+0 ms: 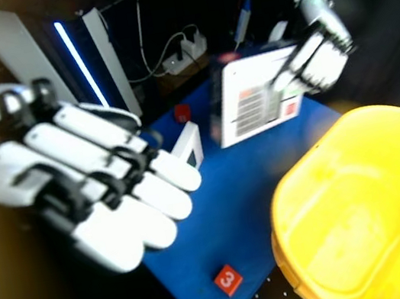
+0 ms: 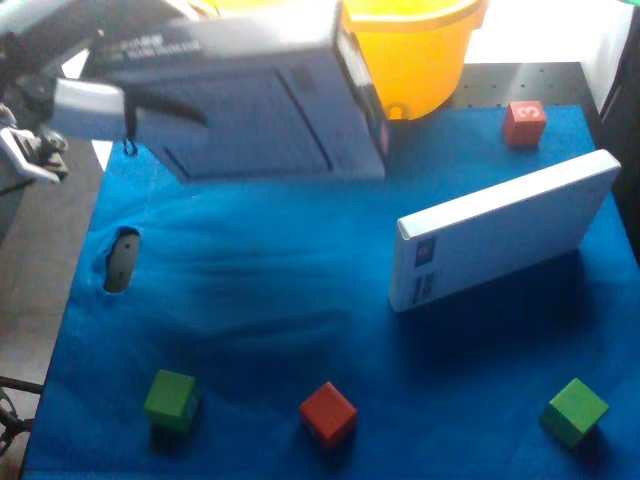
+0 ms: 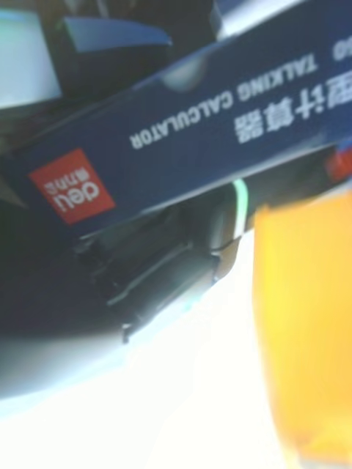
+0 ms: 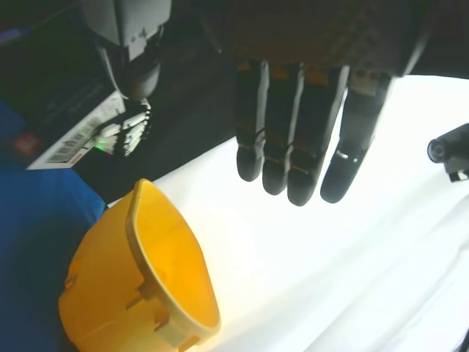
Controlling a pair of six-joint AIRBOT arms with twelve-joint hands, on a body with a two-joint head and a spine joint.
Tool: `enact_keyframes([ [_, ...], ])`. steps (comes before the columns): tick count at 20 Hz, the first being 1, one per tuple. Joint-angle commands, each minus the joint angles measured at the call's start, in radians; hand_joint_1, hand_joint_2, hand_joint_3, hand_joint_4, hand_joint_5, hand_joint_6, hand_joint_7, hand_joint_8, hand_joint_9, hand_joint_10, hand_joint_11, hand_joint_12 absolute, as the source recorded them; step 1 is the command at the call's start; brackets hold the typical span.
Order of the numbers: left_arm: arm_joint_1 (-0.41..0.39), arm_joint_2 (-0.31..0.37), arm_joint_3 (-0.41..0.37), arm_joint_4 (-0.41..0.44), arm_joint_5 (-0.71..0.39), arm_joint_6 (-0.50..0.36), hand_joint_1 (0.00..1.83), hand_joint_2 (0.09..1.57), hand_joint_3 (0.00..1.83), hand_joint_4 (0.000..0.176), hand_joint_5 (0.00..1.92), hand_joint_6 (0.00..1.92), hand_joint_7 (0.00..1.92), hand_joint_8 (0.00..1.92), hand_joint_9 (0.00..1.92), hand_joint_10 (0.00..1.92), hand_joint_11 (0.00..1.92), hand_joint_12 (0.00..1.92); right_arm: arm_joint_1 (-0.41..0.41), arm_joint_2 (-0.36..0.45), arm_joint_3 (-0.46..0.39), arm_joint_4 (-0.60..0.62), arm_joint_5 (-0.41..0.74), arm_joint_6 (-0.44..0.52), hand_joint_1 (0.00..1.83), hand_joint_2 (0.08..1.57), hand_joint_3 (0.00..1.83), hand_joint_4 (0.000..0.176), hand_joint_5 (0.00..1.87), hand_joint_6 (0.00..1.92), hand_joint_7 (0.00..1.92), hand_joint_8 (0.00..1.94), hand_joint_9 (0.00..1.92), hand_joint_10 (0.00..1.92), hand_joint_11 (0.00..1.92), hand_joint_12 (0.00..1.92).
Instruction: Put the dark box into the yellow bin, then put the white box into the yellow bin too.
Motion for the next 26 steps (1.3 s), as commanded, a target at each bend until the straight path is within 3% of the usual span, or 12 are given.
enact_keyframes([
  [1, -0.015, -0.009, 0.006, -0.072, -0.135, -0.007, 1.26, 1.09, 0.00, 0.000, 1.11, 0.59, 1.01, 1.14, 0.92, 0.94, 0.67, 1.48, 0.006, -0.001, 0.006, 0.013, 0.122, -0.001, 0.06, 1.07, 0.00, 0.000, 0.45, 0.00, 0.47, 0.00, 0.45, 0.00, 0.00, 1.00],
  [2, -0.015, -0.012, 0.010, -0.095, -0.147, -0.003, 1.27, 1.06, 0.00, 0.000, 1.17, 0.50, 1.08, 1.01, 1.01, 0.81, 0.78, 1.36, 0.006, -0.004, 0.008, 0.013, 0.122, -0.001, 0.06, 1.07, 0.00, 0.000, 0.45, 0.00, 0.47, 0.00, 0.45, 0.00, 0.00, 1.01],
  [3, -0.015, -0.014, 0.013, -0.116, -0.158, 0.000, 1.36, 1.05, 0.00, 0.000, 1.20, 0.50, 1.10, 0.83, 1.01, 1.02, 0.76, 1.32, 0.006, -0.007, 0.009, 0.013, 0.122, -0.001, 0.06, 1.07, 0.00, 0.000, 0.44, 0.00, 0.45, 0.00, 0.44, 0.00, 0.00, 1.01],
  [4, -0.015, -0.017, 0.017, -0.138, -0.170, 0.002, 1.27, 1.06, 0.00, 0.000, 1.18, 0.61, 1.04, 0.92, 0.91, 0.86, 0.60, 1.42, 0.005, -0.010, 0.011, 0.013, 0.122, -0.001, 0.07, 1.08, 0.00, 0.000, 0.44, 0.00, 0.45, 0.00, 0.44, 0.00, 0.00, 1.00],
  [5, -0.015, -0.020, 0.020, -0.160, -0.183, 0.002, 1.35, 1.07, 0.00, 0.000, 1.17, 0.63, 1.03, 0.88, 0.91, 1.13, 0.65, 1.41, 0.005, -0.014, 0.012, 0.013, 0.122, -0.001, 0.08, 1.09, 0.00, 0.000, 0.45, 0.00, 0.46, 0.00, 0.45, 0.00, 0.00, 1.02],
  [6, -0.016, -0.022, 0.022, -0.178, -0.194, 0.003, 1.37, 1.06, 0.00, 0.000, 1.17, 0.60, 1.05, 0.85, 0.95, 1.18, 0.74, 1.37, 0.005, -0.017, 0.014, 0.013, 0.122, -0.001, 0.08, 1.09, 0.00, 0.000, 0.46, 0.00, 0.48, 0.00, 0.46, 0.00, 0.00, 1.04],
  [9, -0.029, -0.032, 0.027, -0.210, -0.217, 0.004, 1.39, 1.07, 0.00, 0.000, 1.04, 0.86, 1.03, 0.85, 1.00, 1.07, 0.91, 1.19, 0.005, -0.023, 0.016, 0.013, 0.122, -0.001, 0.10, 1.11, 0.01, 0.000, 0.47, 0.00, 0.48, 0.00, 0.47, 0.01, 0.00, 1.06],
  [12, -0.044, -0.041, 0.038, -0.239, -0.233, 0.005, 1.39, 1.06, 0.00, 0.000, 1.09, 0.75, 1.02, 0.85, 1.04, 1.06, 0.94, 1.16, 0.004, -0.029, 0.018, 0.013, 0.122, -0.001, 0.08, 1.12, 0.01, 0.000, 0.46, 0.00, 0.47, 0.00, 0.47, 0.00, 0.00, 1.07],
  [13, -0.054, -0.042, 0.041, -0.245, -0.236, 0.005, 1.39, 1.08, 0.00, 0.000, 1.08, 0.64, 0.99, 0.94, 1.00, 1.18, 0.92, 1.24, 0.004, -0.032, 0.020, 0.013, 0.122, -0.001, 0.09, 1.14, 0.00, 0.000, 0.45, 0.00, 0.44, 0.00, 0.43, 0.00, 0.00, 0.94],
  [16, -0.065, -0.047, 0.045, -0.301, -0.268, 0.008, 1.39, 1.07, 0.00, 0.000, 1.09, 0.69, 1.02, 0.83, 1.04, 1.13, 0.91, 1.18, 0.003, -0.043, 0.024, 0.013, 0.122, -0.001, 0.11, 1.12, 0.00, 0.000, 0.46, 0.00, 0.45, 0.00, 0.44, 0.01, 0.00, 0.92],
  [20, -0.086, -0.049, 0.050, -0.351, -0.293, 0.010, 1.38, 1.10, 0.00, 0.000, 1.03, 0.75, 0.91, 1.02, 0.98, 1.24, 0.94, 1.20, 0.000, -0.058, 0.032, 0.013, 0.122, -0.001, 0.14, 1.11, 0.00, 0.000, 0.48, 0.00, 0.48, 0.01, 0.45, 0.00, 0.00, 0.96],
  [26, -0.090, -0.086, 0.084, -0.427, -0.314, 0.009, 1.38, 1.10, 0.00, 0.000, 1.06, 0.80, 0.89, 1.00, 0.95, 1.24, 0.83, 1.23, -0.015, -0.081, 0.042, 0.013, 0.123, -0.001, 0.11, 1.12, 0.00, 0.000, 0.46, 0.00, 0.50, 0.00, 0.44, 0.00, 0.00, 1.01],
])
